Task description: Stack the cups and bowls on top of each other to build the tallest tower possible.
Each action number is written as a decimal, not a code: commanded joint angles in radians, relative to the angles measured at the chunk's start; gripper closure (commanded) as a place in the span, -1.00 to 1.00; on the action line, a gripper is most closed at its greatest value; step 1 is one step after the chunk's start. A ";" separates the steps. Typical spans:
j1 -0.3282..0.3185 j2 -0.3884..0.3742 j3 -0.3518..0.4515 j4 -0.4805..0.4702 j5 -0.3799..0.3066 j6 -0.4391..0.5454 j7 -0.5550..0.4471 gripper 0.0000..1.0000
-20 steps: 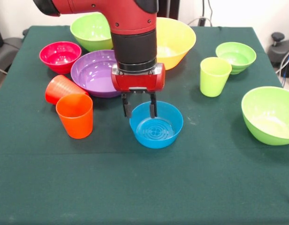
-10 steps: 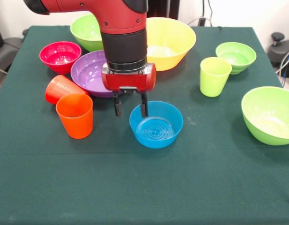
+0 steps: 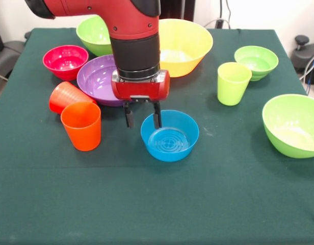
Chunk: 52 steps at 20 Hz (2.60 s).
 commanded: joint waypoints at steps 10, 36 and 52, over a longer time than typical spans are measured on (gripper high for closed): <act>-0.008 0.127 -0.005 -0.045 -0.104 0.013 -0.167 -1.00; -0.029 0.247 0.011 -0.137 -0.142 -0.017 -0.205 -1.00; 0.010 0.223 -0.038 -0.136 -0.149 -0.047 -0.122 1.00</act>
